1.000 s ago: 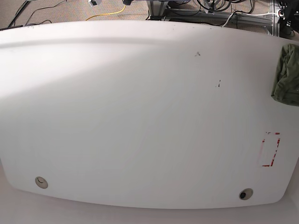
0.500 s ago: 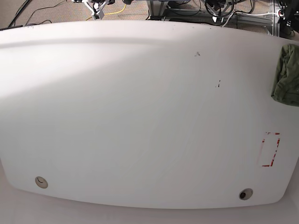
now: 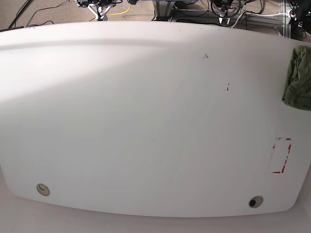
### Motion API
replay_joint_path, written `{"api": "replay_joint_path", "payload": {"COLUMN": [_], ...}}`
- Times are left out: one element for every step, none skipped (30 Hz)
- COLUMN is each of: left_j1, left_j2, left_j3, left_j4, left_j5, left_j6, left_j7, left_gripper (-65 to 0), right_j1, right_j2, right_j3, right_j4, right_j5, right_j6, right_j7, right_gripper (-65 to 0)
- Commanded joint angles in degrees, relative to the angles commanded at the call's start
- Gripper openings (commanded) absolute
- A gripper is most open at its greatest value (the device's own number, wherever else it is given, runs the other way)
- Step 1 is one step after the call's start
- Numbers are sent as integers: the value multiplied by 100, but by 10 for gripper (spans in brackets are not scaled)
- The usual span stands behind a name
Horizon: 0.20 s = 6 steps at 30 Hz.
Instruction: Layout the t-shirt on the table in an organized manner, then fold the t-shirt properly
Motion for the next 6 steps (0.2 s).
{"api": "replay_joint_path", "payload": {"left_j1": [0,0,0,0,0,0], "left_j2": [0,0,0,0,0,0], "left_j3": [0,0,0,0,0,0], "left_j4": [0,0,0,0,0,0], "left_j5": [0,0,0,0,0,0], "left_j6": [0,0,0,0,0,0], "left_j7": [0,0,0,0,0,0], "left_gripper": [-622,-622,-622,-622,-622,-622], "right_j1": [26,79,97,114,123,132], "right_j2": [-35,-97,-114,-132,-141,-149], "right_j3": [9,0,0,0,9,9], "right_j4": [-62,-176,-229,-290,-325,-360], "right_j5": [-44,-114,-158,-211,-255,-290], "right_j6": [0,0,0,0,0,0], "right_j7": [26,114,167,229,281,325], "right_gripper": [-637,-637,-637,-637,-637,-637]}}
